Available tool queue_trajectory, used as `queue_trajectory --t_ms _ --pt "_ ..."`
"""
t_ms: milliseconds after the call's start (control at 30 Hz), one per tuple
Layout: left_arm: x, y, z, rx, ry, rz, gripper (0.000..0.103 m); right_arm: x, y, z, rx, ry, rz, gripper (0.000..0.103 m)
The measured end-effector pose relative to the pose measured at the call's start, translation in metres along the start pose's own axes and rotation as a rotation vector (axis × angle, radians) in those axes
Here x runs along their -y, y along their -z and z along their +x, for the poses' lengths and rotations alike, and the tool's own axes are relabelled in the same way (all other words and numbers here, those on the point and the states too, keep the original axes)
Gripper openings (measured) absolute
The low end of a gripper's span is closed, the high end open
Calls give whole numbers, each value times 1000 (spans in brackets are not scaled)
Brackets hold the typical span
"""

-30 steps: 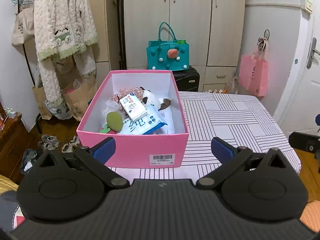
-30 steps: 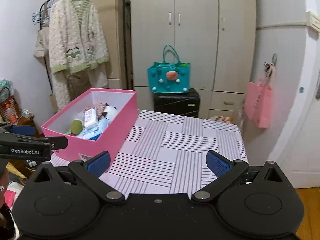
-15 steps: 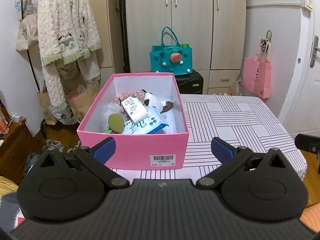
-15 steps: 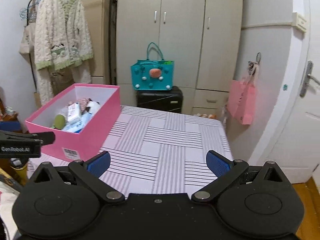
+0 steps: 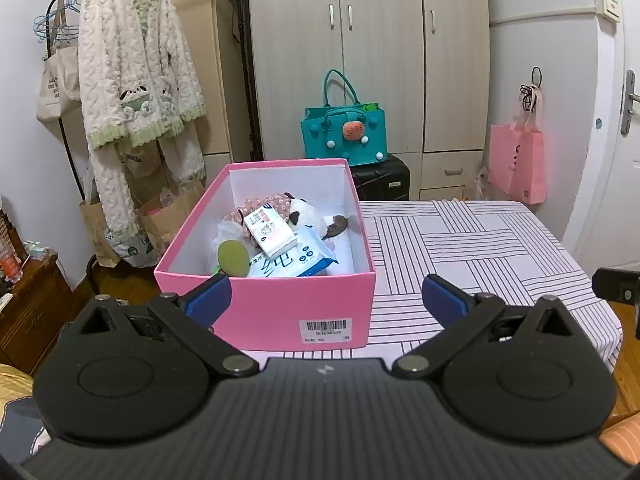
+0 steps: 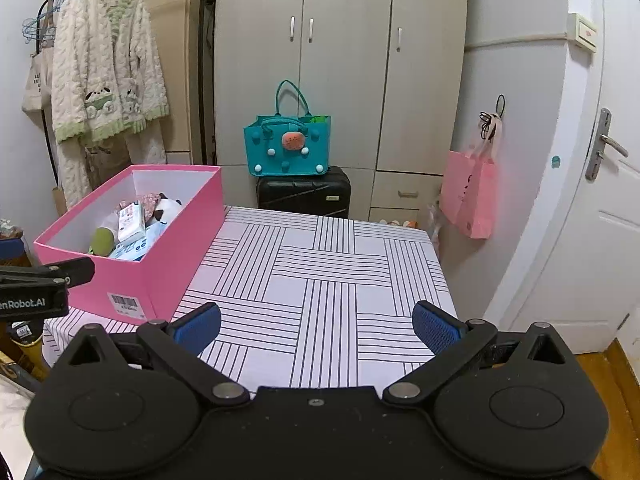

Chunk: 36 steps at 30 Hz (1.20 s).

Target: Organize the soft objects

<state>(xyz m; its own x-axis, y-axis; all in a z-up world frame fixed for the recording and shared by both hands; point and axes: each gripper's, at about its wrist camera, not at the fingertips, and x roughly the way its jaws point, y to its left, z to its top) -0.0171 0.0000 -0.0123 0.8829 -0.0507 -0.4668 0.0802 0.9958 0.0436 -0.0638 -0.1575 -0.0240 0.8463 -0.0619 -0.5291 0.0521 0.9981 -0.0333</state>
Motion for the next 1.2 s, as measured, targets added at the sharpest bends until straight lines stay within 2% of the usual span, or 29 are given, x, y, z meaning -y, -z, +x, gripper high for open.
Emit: queue_trajectory --t_ms 533,1200 --pt "-1 2 -1 1 7 -8 103 3 3 -5 50 7 8 103" --pt "-3 5 -1 5 11 -11 103 5 4 3 31 27 12 103"
